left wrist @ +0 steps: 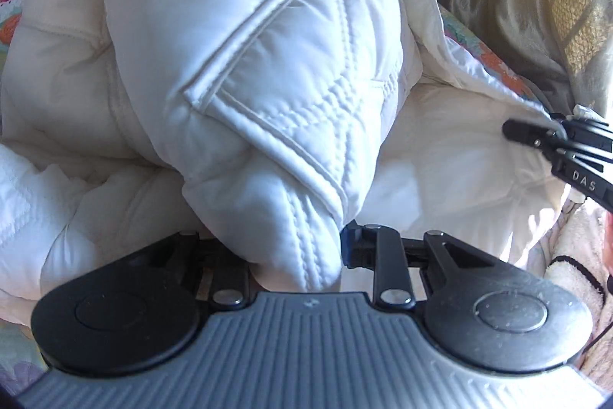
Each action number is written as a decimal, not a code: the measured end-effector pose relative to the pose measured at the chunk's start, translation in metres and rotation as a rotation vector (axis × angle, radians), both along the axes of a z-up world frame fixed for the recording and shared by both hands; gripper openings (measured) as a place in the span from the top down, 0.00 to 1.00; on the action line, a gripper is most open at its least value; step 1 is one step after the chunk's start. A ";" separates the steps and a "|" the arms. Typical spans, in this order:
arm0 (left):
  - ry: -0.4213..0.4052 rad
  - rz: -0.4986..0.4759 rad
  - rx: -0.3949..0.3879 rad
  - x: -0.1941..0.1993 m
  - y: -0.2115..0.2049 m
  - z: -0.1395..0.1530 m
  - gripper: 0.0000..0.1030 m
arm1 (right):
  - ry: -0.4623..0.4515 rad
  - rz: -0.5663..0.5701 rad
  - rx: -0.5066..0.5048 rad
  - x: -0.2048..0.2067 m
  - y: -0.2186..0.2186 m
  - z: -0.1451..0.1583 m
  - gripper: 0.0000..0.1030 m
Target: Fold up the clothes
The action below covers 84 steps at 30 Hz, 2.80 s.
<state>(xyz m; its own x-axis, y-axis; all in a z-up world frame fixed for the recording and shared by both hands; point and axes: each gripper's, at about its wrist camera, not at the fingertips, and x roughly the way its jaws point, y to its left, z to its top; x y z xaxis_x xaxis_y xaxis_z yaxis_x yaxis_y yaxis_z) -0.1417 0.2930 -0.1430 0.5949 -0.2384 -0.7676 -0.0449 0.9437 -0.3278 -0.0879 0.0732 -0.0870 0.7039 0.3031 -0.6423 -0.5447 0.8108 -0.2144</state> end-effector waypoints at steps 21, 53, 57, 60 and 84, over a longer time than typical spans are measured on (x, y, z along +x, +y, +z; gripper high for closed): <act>-0.141 0.187 0.051 -0.031 0.107 0.070 0.07 | 0.171 -0.019 0.172 -0.004 -0.040 0.052 0.34; -0.157 0.053 0.041 0.003 0.093 0.016 0.77 | 0.585 0.264 0.539 0.084 0.038 -0.051 0.97; -0.164 0.177 -0.008 -0.016 0.118 0.024 0.79 | 0.468 0.276 0.462 0.059 0.036 -0.021 0.90; -0.170 0.269 -0.048 -0.034 0.142 0.024 0.79 | 0.421 0.218 0.391 0.064 0.026 -0.021 0.35; -0.059 0.322 -0.100 -0.027 0.164 -0.008 0.77 | 0.511 0.083 0.184 0.151 0.076 -0.105 0.02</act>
